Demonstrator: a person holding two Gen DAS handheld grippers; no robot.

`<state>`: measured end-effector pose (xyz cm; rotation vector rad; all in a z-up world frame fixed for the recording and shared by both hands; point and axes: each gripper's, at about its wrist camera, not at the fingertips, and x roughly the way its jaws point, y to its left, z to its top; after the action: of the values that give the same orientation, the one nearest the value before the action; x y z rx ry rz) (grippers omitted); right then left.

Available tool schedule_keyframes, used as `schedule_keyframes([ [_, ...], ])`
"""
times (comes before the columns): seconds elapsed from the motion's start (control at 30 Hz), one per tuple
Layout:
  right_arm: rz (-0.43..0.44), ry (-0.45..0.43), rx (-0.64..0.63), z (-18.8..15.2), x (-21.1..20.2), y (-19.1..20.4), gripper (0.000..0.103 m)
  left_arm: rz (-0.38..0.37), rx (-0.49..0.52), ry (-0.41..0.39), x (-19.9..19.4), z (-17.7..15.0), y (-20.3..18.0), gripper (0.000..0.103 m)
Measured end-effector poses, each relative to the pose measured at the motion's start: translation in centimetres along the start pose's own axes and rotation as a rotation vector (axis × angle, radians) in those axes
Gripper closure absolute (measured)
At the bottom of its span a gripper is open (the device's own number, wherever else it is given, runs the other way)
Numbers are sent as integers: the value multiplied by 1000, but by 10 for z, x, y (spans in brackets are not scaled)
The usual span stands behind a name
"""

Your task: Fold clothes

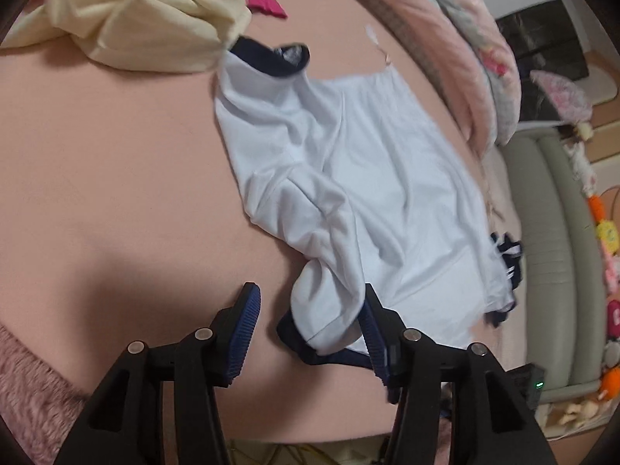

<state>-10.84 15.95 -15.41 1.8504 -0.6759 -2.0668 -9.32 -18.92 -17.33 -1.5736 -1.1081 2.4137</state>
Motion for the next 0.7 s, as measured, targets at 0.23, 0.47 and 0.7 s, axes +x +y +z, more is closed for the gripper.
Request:
schedule_keyframes([
  [0.23,-90,-188,-74,28,3,19,68,-14,42,15,12,-3,-9,62],
  [0.47,-167,-356,-266,14,-31,23,99,-79,129,-31,-32,-14,-32,96],
  [0.7,-213,-676,-403,19,-138,56,99,-273,287,-98,-104,-32,-91,96],
])
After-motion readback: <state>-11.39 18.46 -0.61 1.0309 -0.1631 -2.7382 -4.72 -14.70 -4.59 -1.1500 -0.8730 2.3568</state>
